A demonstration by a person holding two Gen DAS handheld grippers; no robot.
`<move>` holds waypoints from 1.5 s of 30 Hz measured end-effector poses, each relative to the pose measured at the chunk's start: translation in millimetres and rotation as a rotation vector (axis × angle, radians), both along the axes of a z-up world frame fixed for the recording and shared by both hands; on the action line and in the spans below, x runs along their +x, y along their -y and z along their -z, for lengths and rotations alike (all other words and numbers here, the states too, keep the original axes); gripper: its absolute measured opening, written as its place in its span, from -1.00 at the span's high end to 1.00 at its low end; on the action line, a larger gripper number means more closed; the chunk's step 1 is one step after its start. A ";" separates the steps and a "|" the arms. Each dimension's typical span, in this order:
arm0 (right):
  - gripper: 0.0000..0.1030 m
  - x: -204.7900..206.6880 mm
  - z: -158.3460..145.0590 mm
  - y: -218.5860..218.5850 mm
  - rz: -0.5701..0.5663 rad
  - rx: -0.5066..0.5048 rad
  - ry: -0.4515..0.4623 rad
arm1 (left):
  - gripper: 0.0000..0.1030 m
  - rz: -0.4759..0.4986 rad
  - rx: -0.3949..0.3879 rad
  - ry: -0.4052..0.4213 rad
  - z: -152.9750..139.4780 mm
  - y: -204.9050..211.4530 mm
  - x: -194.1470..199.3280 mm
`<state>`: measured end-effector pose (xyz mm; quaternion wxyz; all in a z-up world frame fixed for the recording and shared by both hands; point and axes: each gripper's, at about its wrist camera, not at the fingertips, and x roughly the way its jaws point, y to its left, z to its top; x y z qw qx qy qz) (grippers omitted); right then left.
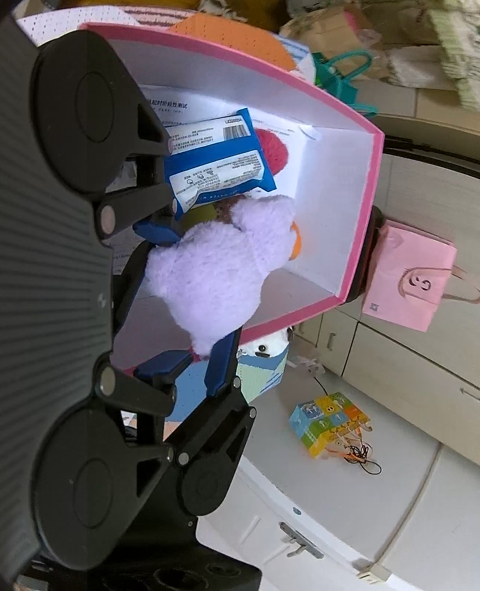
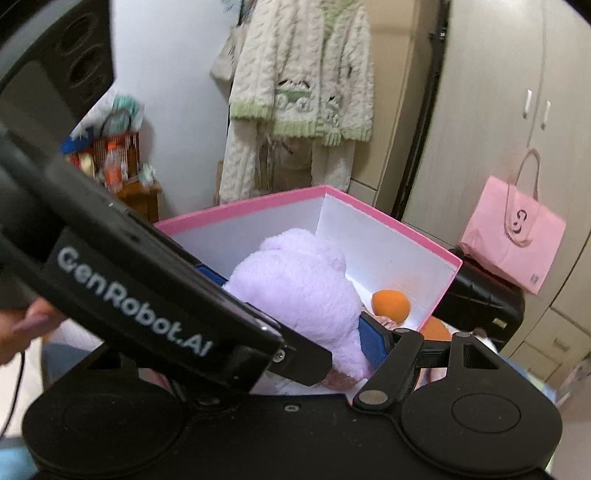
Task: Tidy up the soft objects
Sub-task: 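Open the left gripper to drop the lavender plush into the box, then move the left tool away from the box toward the white plush toy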
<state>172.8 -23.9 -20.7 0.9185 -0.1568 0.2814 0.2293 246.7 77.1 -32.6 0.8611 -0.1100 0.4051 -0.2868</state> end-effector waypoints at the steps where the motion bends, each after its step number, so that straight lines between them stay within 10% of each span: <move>1: -0.50 3.8 -0.1 -1.2 -0.002 -0.010 -0.013 | -0.11 -0.002 -0.008 -0.012 2.4 -0.3 3.1; 15: -0.54 -2.9 -7.2 14.6 -0.065 -0.011 -0.101 | -0.41 -0.051 -0.110 -0.074 -15.5 -41.6 -14.3; 26: -0.54 -43.3 -42.9 48.0 -0.111 0.055 -0.087 | -0.44 0.013 0.080 -0.002 -50.6 -14.1 -73.6; 45: -0.56 -99.7 -70.7 104.9 -0.039 0.011 0.033 | -0.54 0.182 0.137 0.160 -91.8 55.6 -125.4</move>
